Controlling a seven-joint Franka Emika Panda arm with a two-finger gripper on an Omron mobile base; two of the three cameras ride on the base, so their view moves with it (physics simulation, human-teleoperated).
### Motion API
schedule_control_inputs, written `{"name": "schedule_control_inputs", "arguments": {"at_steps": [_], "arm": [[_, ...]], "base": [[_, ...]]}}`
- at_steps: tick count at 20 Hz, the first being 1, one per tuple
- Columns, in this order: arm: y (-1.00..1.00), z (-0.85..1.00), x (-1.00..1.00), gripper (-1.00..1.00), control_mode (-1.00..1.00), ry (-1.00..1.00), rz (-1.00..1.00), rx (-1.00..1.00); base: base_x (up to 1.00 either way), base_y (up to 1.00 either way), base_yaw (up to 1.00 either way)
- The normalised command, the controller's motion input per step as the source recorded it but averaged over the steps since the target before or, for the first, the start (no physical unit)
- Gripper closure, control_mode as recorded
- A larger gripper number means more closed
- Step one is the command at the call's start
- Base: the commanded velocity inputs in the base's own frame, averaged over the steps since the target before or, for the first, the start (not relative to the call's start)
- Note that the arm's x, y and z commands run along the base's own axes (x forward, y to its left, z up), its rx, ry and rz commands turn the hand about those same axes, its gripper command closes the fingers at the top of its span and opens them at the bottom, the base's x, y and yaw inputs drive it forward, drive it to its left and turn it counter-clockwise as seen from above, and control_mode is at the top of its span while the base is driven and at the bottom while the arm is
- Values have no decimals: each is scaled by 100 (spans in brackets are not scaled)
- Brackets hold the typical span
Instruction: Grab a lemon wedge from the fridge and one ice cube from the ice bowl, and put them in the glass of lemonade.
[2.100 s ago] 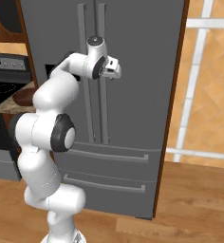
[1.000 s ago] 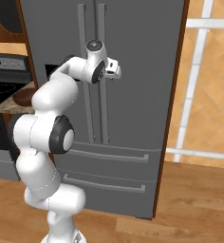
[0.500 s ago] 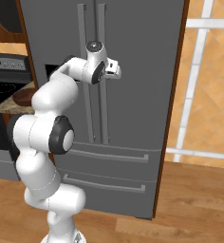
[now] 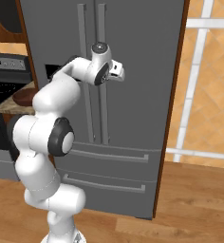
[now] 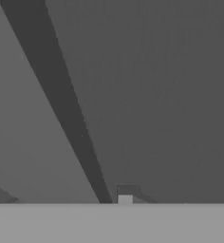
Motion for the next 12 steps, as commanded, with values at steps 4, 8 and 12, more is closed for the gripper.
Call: {"name": "schedule_control_inputs", "arguments": {"at_steps": [4, 8, 12], "arm": [[-79, 0, -62, 100, -100, -5, -2, 20], [-72, 1, -66, 100, -100, -4, -2, 22], [-66, 6, -69, 100, -100, -3, 0, 20]], "base": [[0, 0, 0], [0, 0, 0], [0, 0, 0]]}}
